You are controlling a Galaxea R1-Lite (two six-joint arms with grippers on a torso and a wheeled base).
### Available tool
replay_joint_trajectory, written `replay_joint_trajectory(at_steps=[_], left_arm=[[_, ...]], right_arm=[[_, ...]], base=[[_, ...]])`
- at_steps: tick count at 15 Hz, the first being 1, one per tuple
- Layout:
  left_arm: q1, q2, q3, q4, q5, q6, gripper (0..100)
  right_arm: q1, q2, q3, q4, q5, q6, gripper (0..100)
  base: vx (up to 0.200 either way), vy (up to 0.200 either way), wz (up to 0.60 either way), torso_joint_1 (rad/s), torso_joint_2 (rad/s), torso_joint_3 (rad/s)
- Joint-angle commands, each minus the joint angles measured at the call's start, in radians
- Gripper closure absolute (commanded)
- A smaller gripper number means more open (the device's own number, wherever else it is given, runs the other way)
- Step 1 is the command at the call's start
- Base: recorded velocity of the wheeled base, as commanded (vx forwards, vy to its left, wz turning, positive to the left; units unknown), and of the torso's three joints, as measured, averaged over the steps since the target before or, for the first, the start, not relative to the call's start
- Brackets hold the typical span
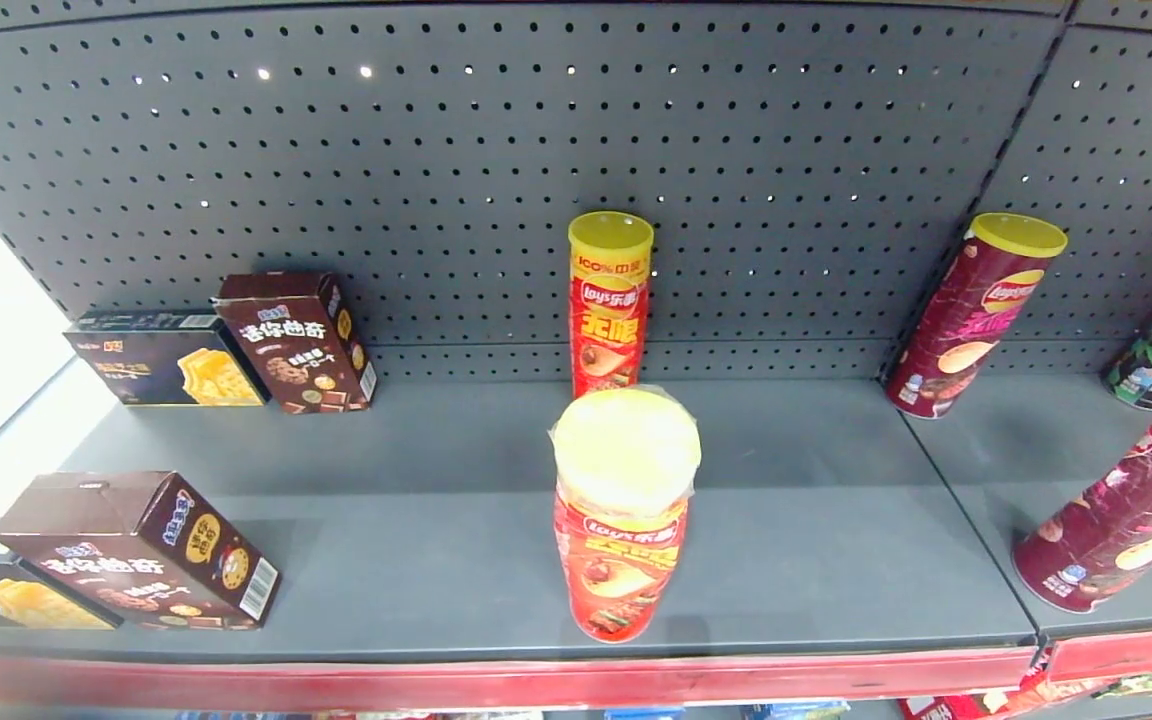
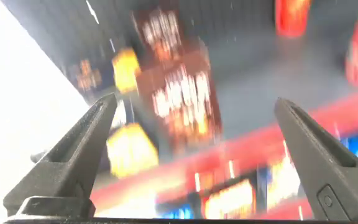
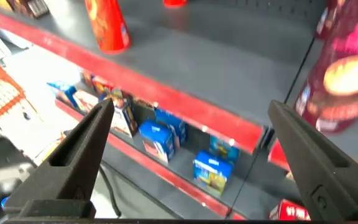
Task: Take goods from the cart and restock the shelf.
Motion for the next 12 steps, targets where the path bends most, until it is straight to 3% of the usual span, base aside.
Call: replay_joint_trajectory(at_steps=[1,3,5,7,8,9,12], left_arm=[[0.003,-0.148,0.028,0.069,-0.007,0.006,0],[0.002,-0.148,0.096,0.067,-0.008,0.003,0],[0.002,-0.148,0.166,0.065,-0.051,0.003,0],[0.002,-0.148,0.169,0.065,-0.053,0.005,0],[0.005,-0.148,0.211,0.064,-0.096,0.005,0],[0.010,-0.148,0.211,0.064,-0.096,-0.003,0],[0.191,-0.068,0.212,0.065,-0.096,-0.031,0]], right_arm=[[-0.002,-0.079,0.064,0.003,0.000,0.000,0],[-0.006,-0.093,0.087,0.008,-0.003,0.003,0],[-0.065,-0.055,0.087,0.008,-0.012,0.003,0],[-0.069,-0.052,0.087,0.008,-0.012,0.003,0],[-0.345,0.112,0.087,0.008,-0.001,0.024,0],[-0.419,0.134,0.086,0.008,-0.001,0.024,0],[-0.767,0.056,0.086,0.009,0.009,0.023,0]], base=[[0.000,0.000,0.00,0.000,0.00,0.000],[0.000,0.000,0.00,0.000,0.00,0.000],[0.000,0.000,0.00,0.000,0.00,0.000],[0.000,0.000,0.00,0.000,0.00,0.000],[0.000,0.000,0.00,0.000,0.00,0.000],[0.000,0.000,0.00,0.000,0.00,0.000],[0.000,0.000,0.00,0.000,0.00,0.000]])
